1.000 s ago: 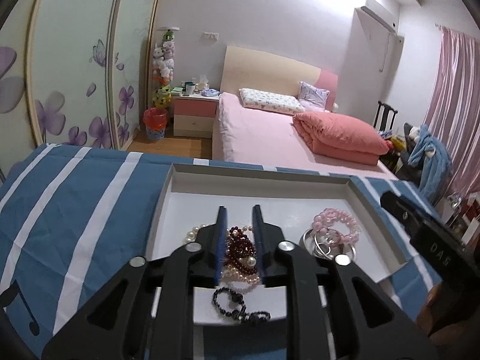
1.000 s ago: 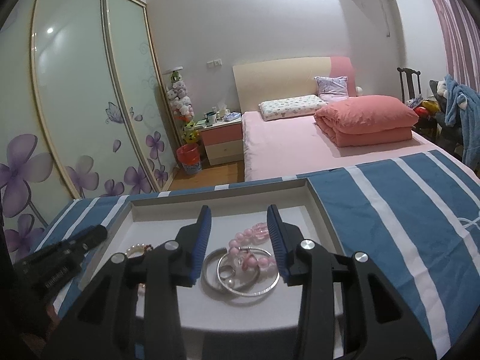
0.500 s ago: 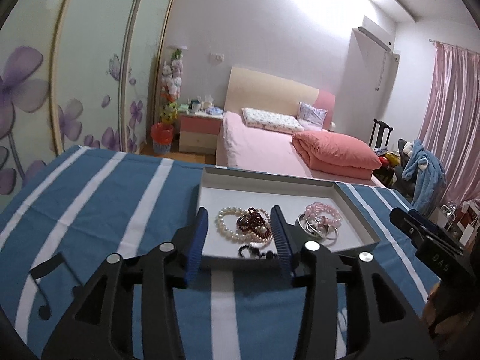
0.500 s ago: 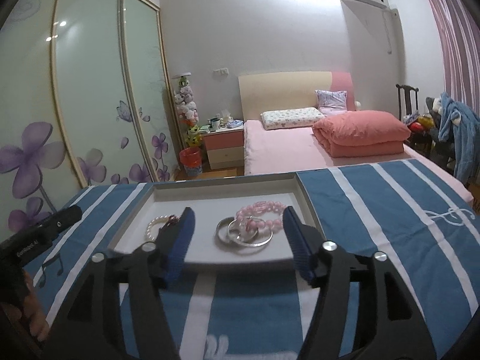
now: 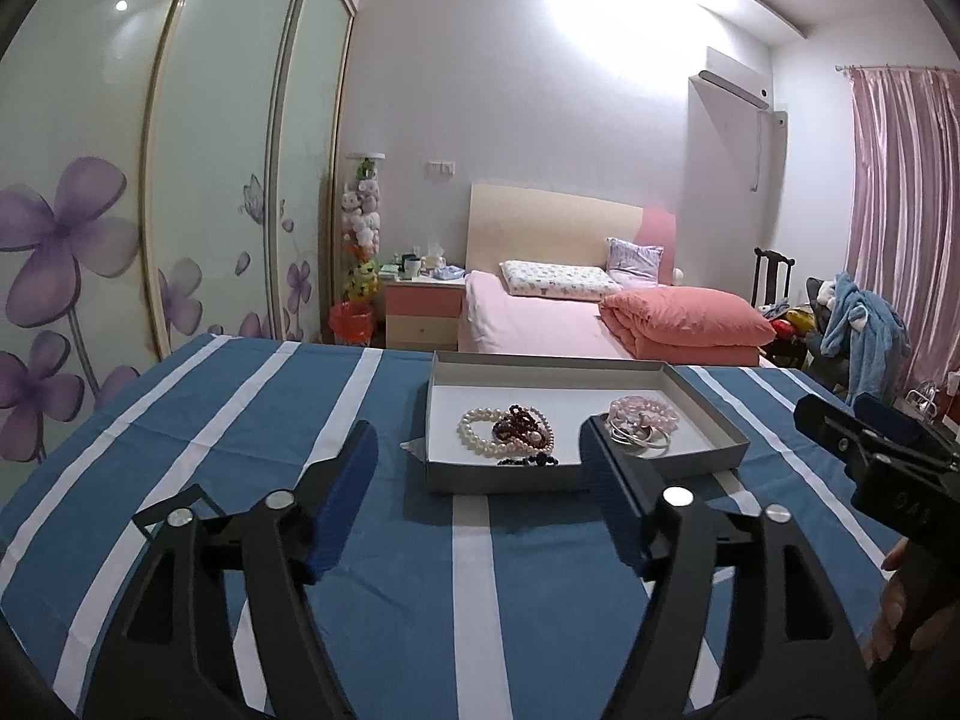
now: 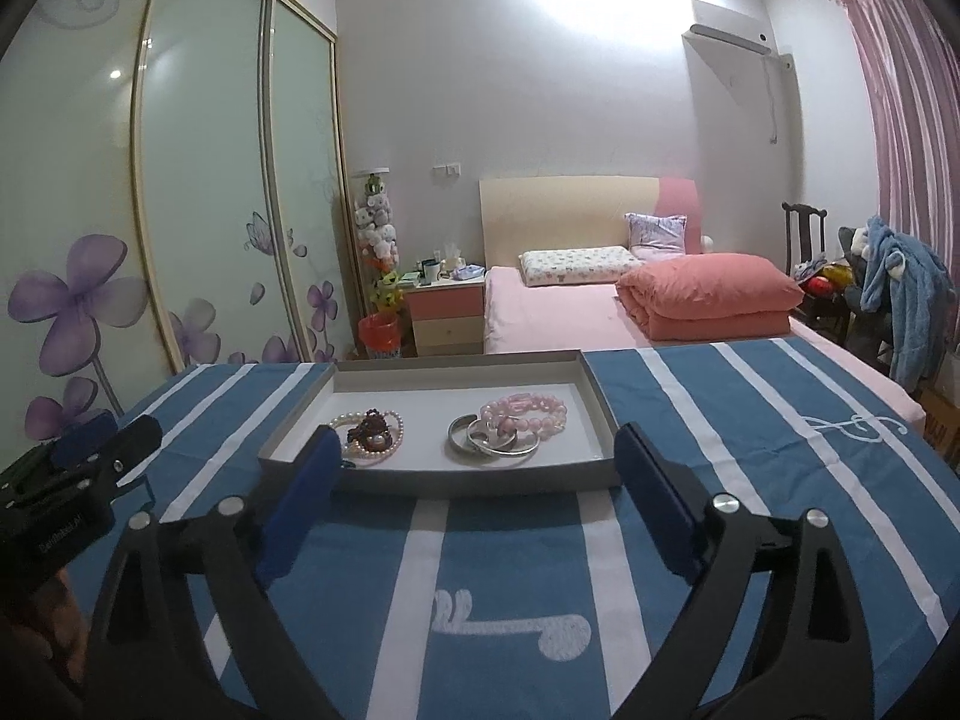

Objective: Organize jewelry

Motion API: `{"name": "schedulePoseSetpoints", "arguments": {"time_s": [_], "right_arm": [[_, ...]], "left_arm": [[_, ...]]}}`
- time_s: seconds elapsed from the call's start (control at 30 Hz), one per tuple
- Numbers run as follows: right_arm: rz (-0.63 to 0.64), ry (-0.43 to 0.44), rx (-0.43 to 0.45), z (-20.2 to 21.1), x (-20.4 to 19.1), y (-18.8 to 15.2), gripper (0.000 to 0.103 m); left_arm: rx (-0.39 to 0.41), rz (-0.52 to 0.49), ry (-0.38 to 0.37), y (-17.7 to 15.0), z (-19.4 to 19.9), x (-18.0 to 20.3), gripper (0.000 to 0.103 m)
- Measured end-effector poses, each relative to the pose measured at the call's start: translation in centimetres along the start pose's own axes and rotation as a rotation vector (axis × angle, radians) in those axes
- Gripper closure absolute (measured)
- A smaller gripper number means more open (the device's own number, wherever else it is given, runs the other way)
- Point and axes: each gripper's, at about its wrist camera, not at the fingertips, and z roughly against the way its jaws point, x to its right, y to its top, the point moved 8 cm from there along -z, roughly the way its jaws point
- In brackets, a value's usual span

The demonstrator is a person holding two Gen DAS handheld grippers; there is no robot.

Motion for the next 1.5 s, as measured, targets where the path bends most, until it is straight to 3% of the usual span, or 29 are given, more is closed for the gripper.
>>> {"name": "schedulePoseSetpoints", "arguments": {"time_s": [0.37,0.67,1.5], "right_arm": [[0.042,-0.010,0.059,3.1,-0.4,-1.0,0.005],[0.001,-0.023,0.073,4.3,0.7,-2.1,0.005],[0.026,-0.023,0.105,4.8,0.2,-2.3,0.004]], "left_arm": [[0.072,-0.069,0.060,-1.1,3.4,0.8,0.010],[0.070,-0.056,0.046,-1.8,3.8,1.1,0.002],[0.064,-0.059,0.054,-2.6,4.0,1.1,0.002]]}}
